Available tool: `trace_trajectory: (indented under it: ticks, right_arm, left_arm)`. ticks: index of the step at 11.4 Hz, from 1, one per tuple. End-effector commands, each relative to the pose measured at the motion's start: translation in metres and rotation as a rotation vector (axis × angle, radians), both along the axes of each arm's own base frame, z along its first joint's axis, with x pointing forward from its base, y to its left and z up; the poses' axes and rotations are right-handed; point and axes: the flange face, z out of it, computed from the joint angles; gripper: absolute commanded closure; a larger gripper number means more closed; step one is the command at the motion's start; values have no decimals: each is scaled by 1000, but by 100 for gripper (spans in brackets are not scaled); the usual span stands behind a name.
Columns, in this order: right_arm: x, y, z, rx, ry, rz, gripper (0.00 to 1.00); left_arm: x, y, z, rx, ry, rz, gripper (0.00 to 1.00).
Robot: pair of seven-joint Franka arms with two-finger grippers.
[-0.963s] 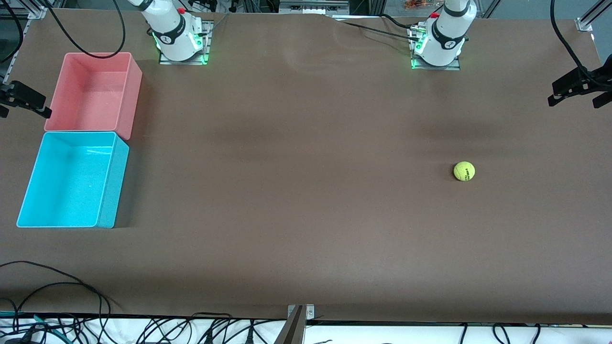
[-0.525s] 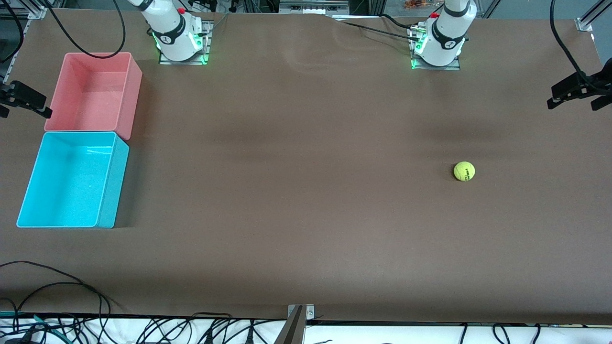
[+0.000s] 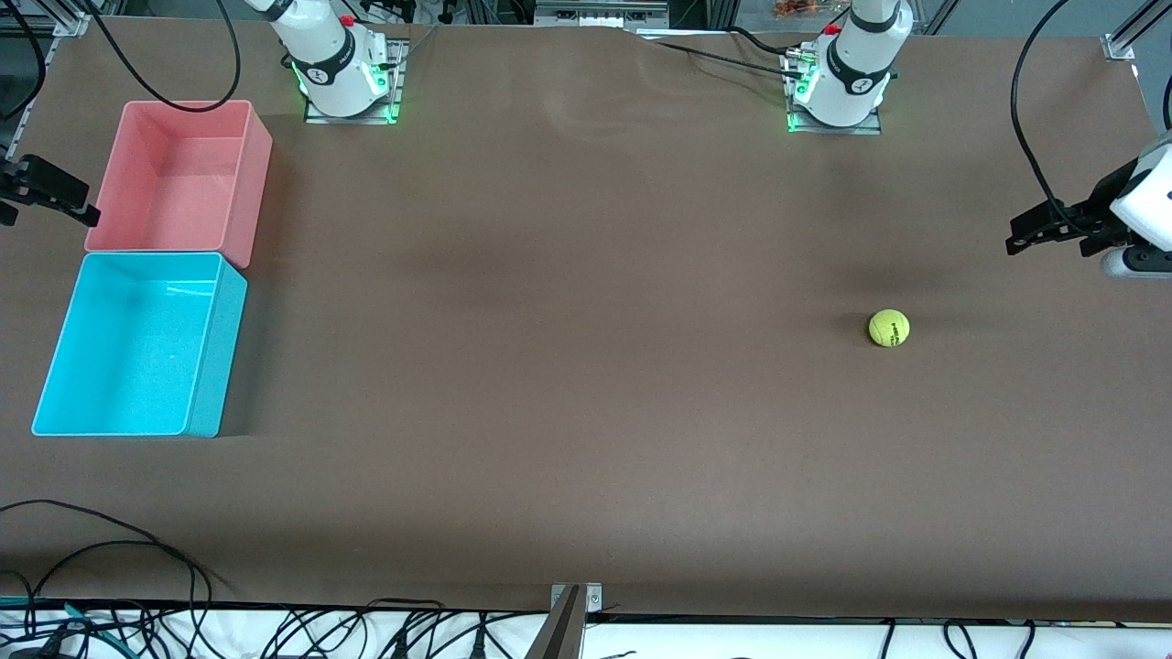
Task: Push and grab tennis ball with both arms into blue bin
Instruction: 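Reach the left gripper down beside the tennis ball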
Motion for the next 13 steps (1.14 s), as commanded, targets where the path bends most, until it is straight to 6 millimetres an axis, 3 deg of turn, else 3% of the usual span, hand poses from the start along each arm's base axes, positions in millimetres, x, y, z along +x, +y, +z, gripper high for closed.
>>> trace_trajectory:
  ticks: [1,6,11,13]
  right_arm:
    - [3,0,6,17,-8,-11,0]
    - [2,1,5,18,2,-9,0]
    - [2,2,5,18,3,-6,0]
    - [2,1,5,18,2,-6,0]
  left_arm:
    - [-4,3,-19,15,-13,-22,0]
    - [-8,-3,-78,-49,-30,4,0]
    - [0,-2,-133,-40,-30,20,0]
    - [-2,-5,-166,-34,-54,21,0]
